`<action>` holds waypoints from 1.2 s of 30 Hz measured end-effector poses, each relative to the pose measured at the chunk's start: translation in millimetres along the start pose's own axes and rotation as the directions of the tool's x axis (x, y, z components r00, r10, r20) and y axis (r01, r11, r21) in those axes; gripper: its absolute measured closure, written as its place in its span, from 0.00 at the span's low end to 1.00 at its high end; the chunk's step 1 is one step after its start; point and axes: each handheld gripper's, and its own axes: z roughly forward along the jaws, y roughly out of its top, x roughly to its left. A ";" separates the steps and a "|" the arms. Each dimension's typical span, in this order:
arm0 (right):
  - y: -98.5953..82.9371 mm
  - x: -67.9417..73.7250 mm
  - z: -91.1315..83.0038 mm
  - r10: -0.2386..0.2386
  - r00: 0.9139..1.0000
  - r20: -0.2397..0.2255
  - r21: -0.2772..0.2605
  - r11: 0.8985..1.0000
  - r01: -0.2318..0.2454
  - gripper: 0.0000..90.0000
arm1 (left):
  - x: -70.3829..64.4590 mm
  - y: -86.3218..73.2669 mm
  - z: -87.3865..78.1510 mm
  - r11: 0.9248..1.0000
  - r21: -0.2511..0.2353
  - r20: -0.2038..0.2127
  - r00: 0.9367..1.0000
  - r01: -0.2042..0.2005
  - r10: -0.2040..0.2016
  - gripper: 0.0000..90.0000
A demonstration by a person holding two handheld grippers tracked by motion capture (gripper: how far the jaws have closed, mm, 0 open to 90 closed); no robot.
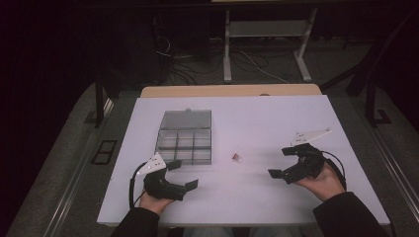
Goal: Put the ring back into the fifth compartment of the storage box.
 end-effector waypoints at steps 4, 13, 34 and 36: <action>5.6 0.3 2.8 -0.008 1.000 -0.002 0.005 1.000 0.008 0.00 | 0.2 0.1 -0.4 1.000 -0.001 0.000 1.000 0.000 0.000 0.00; 20.8 1.1 10.0 -0.031 0.999 -0.008 0.026 0.999 0.031 0.00 | -0.4 0.0 -0.1 1.000 -0.001 0.007 1.000 -0.001 0.001 0.00; 51.3 0.5 41.1 -0.068 0.997 -0.018 0.091 0.993 0.070 0.00 | -0.8 0.1 0.3 1.000 0.002 0.018 1.000 -0.005 0.005 0.00; 53.5 -0.1 45.8 -0.069 0.997 -0.020 0.095 0.993 0.070 0.00 | -0.9 0.1 0.2 1.000 0.002 0.019 1.000 -0.006 0.006 0.00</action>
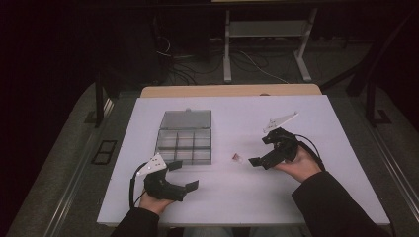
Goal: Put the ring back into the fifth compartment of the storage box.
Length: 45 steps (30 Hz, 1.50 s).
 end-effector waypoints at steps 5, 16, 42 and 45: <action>5.2 -3.0 10.9 0.001 1.000 -0.008 0.015 1.000 -0.001 0.00 | 0.1 0.0 -0.1 1.000 -0.001 0.003 1.000 -0.001 0.001 0.00; 6.6 -8.9 32.0 0.000 1.000 -0.025 0.030 1.000 0.001 0.00 | 0.1 0.1 -0.1 1.000 0.000 0.008 1.000 -0.003 0.003 0.00; 6.3 -11.0 70.4 -0.011 0.998 -0.056 0.048 0.999 0.014 0.00 | -0.1 -0.1 0.1 1.000 0.003 0.008 1.000 -0.007 0.007 0.00; 6.1 -10.8 74.8 -0.008 0.998 -0.058 0.051 0.999 0.011 0.00 | -0.2 -0.1 0.3 1.000 0.003 0.008 1.000 -0.007 0.007 0.00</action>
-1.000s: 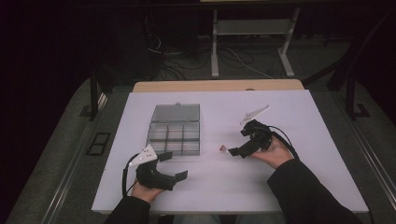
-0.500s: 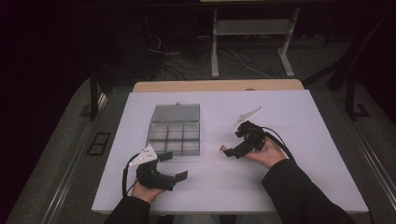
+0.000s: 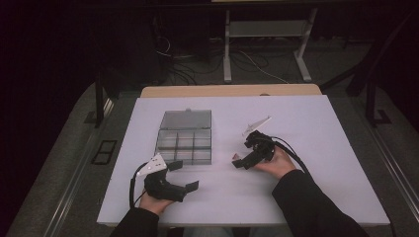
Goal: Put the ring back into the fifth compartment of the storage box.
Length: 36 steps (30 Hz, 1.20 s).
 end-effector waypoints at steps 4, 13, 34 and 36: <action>-0.7 -1.4 5.0 0.007 1.000 -0.004 0.006 1.000 -0.007 0.00 | 0.0 0.0 0.0 1.000 -0.001 0.000 1.000 0.000 0.000 0.00; -0.7 -1.9 12.2 -0.014 1.000 -0.012 0.029 0.999 0.014 0.19 | -0.1 -0.1 0.3 1.000 0.002 0.001 1.000 -0.001 0.001 0.00; -0.4 -1.8 15.6 -0.050 0.999 0.008 0.034 0.998 0.050 0.69 | 0.8 0.2 -0.7 1.000 -0.009 -0.011 1.000 0.005 -0.005 0.00; -0.5 -1.9 15.4 -0.050 0.999 0.008 0.034 0.998 0.050 0.73 | 0.9 0.2 -0.6 1.000 -0.009 -0.011 1.000 0.005 -0.005 0.00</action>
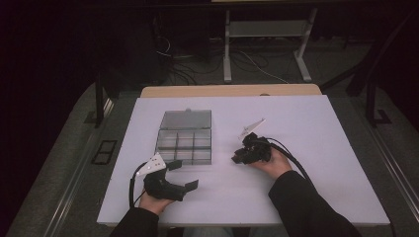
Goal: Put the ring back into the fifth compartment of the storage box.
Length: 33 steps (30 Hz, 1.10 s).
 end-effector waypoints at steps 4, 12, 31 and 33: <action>0.1 -0.3 -0.7 -0.004 1.000 0.000 0.011 1.000 0.004 0.75 | 0.4 -0.1 0.1 1.000 0.001 0.000 1.000 0.001 -0.001 0.00; -0.1 -3.1 -3.5 -0.008 1.000 -0.015 0.016 1.000 0.008 0.77 | 0.6 -0.1 0.3 1.000 0.003 0.002 1.000 -0.001 0.001 0.00; 18.2 4.3 -16.7 -0.012 0.996 -0.090 -0.016 1.000 0.011 0.77 | 0.1 -0.2 0.8 1.000 0.005 0.007 1.000 -0.003 0.002 0.00; 22.8 5.9 -18.4 -0.020 0.995 -0.095 -0.021 1.000 0.018 0.77 | 0.0 -0.2 0.9 1.000 0.005 0.007 1.000 -0.003 0.003 0.00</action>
